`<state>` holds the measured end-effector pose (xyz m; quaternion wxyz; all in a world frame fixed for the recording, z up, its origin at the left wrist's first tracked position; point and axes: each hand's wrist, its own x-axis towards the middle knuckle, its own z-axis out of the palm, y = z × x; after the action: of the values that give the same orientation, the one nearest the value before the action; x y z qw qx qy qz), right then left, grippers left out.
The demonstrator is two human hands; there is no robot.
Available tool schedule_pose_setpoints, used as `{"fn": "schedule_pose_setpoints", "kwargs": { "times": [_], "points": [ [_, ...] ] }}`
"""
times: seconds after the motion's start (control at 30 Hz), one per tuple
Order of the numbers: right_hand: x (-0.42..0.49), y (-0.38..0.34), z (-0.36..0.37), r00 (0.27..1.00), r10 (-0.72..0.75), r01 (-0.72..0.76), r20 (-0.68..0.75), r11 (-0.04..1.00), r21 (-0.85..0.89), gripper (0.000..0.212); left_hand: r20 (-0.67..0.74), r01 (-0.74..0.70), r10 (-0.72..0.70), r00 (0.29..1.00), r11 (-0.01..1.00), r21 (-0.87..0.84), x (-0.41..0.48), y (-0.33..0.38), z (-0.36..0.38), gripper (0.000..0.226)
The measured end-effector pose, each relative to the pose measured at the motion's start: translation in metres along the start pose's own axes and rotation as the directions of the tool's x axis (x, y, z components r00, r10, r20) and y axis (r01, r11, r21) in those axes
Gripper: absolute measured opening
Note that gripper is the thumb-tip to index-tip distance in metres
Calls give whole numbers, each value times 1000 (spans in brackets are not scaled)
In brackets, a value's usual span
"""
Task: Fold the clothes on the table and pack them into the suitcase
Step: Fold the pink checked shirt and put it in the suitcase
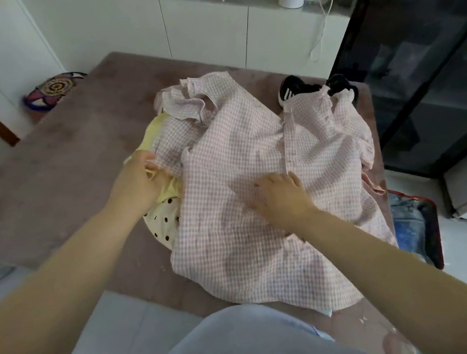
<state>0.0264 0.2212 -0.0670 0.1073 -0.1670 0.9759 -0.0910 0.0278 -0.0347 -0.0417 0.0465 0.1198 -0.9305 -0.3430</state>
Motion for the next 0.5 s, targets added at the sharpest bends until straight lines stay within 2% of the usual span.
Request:
{"fn": "schedule_pose_setpoints", "kwargs": {
  "times": [0.03,0.1,0.13,0.2,0.27,0.33,0.4,0.5],
  "points": [
    [5,-12,-2,995,-9,18,-96,996,86,57,-20,25,-25,999,1000,0,9,-4,-2,44],
    [14,-43,-8,967,-114,162,-230,966,204,62,-32,101,-101,994,995,-11,26,-9,-2,50],
    [18,-58,-10,958,-171,224,-231,947,230,65,-18,141,-142,990,989,-36,35,-11,-1,53],
    [26,-80,-10,961,-239,265,-139,939,219,69,11,173,-173,985,984,-51,48,-11,4,51],
    [38,-83,-2,967,-252,253,-27,960,121,62,5,136,-136,991,989,-65,57,-11,6,35],
    [46,-73,4,979,-197,197,46,980,8,48,-18,97,-98,995,993,-74,66,-11,-2,21],
    [50,-63,4,992,-125,125,11,991,46,43,-47,77,-77,996,997,-1,78,-12,-18,18],
    [57,-59,-8,982,-75,112,-176,971,213,40,-105,121,-115,988,991,51,95,-10,-44,23]
  ]
}}
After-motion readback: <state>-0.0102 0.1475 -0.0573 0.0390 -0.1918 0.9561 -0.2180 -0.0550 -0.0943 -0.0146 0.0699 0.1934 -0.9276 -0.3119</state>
